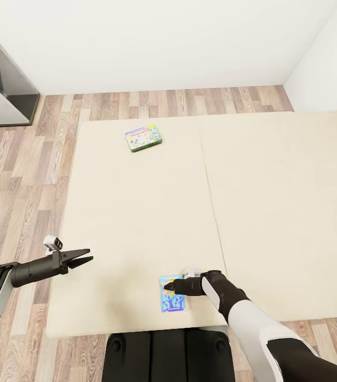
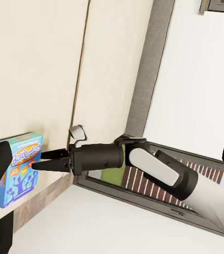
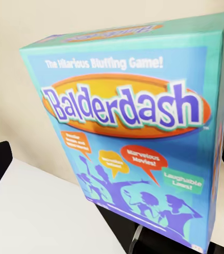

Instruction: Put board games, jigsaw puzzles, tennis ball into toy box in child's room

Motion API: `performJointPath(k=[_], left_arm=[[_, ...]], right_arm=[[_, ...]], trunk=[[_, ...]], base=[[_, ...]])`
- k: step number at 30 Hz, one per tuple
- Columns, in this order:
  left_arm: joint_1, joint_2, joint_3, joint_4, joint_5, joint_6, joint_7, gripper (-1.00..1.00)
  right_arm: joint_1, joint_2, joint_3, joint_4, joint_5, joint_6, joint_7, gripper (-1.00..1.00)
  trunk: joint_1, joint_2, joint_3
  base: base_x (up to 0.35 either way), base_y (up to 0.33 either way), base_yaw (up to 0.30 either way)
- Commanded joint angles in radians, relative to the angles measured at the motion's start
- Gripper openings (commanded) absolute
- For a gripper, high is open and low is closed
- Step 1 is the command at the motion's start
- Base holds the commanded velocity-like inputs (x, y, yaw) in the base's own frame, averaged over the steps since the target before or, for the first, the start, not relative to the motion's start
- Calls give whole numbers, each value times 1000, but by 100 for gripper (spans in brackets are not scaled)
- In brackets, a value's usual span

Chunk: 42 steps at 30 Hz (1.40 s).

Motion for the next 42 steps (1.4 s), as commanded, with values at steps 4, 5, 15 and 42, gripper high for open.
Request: performJointPath(k=[4,5,15,42], left_arm=[[0,0,0,0,1,11,-3,100],[0,0,0,0,1,11,-3,100],[0,0,0,0,1,11,-3,100],[0,0,0,0,1,11,-3,100]], right_arm=[[0,0,2,-1,-8,6,-3,100],[0,0,2,-1,-8,7,-3,100],[0,0,2,0,-8,14,-7,100],[0,0,2,0,-8,17,-11,100]], trunk=[[1,-1,-1],[1,-1,-1],[1,-1,-1],[1,-1,-1]], base=[[0,11,0],[0,75,0],[0,29,0],[0,30,0]])
